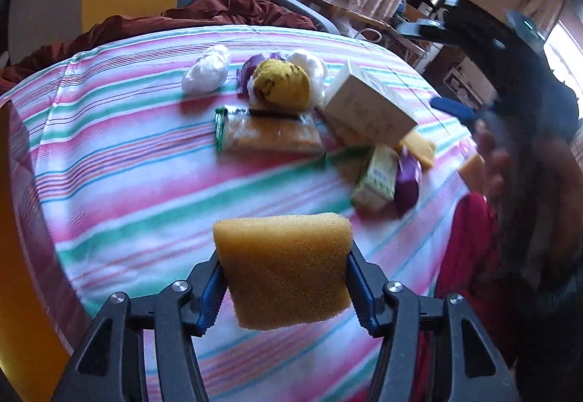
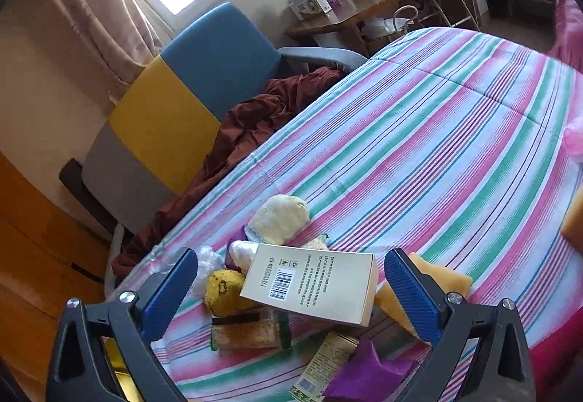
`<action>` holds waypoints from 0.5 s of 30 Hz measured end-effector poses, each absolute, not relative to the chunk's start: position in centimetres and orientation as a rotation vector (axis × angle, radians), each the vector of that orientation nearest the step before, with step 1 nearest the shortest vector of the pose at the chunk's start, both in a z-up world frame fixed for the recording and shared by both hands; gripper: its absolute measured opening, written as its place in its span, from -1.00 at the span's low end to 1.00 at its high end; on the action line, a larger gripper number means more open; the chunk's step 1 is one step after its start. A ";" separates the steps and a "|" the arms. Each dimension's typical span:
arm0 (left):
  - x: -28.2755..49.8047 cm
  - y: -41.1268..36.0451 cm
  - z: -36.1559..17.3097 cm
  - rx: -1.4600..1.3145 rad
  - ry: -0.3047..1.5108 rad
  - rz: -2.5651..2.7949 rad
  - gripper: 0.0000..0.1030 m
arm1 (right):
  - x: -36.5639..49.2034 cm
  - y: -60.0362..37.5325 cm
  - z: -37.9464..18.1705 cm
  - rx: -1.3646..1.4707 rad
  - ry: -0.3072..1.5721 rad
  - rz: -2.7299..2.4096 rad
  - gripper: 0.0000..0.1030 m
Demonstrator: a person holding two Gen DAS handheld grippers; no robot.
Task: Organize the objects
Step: 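Grasp yellow sponge with left tool while right tool grasps white barcode box, then lower sponge into gold tray and open left tool while right tool carries white box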
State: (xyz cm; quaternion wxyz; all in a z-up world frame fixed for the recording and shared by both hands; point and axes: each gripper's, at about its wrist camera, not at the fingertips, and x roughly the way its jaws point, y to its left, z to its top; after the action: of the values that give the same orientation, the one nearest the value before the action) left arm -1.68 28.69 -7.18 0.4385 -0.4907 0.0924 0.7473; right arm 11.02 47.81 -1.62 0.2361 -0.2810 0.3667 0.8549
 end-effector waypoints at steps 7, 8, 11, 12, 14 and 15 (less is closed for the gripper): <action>0.8 25.6 -6.5 -1.185 0.239 1.812 0.16 | 6.2 45.7 0.3 -1.099 0.446 2.519 1.00; 1.0 25.3 -6.5 -1.187 0.231 1.807 0.16 | 5.4 45.7 0.1 -1.178 0.386 2.545 1.00; 1.2 24.8 -6.0 -1.185 0.206 1.799 0.16 | 3.8 45.4 -1.3 -1.387 0.226 2.566 1.00; 1.2 24.7 -5.8 -1.182 0.200 1.797 0.16 | 3.3 45.3 -2.0 -1.451 0.175 2.557 1.00; 1.3 24.4 -5.4 -1.167 0.188 1.802 0.16 | 2.6 45.3 -3.4 -1.549 0.113 2.519 1.00; 1.3 24.2 -5.1 -1.161 0.181 1.802 0.16 | 2.5 45.4 -4.0 -1.585 0.092 2.498 1.00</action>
State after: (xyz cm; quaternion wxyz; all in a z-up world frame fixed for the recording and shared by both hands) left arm 1.27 24.21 -5.11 0.4752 -0.4747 0.0738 0.7372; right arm 2.54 45.43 -3.99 0.0909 -0.5332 0.0311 0.8405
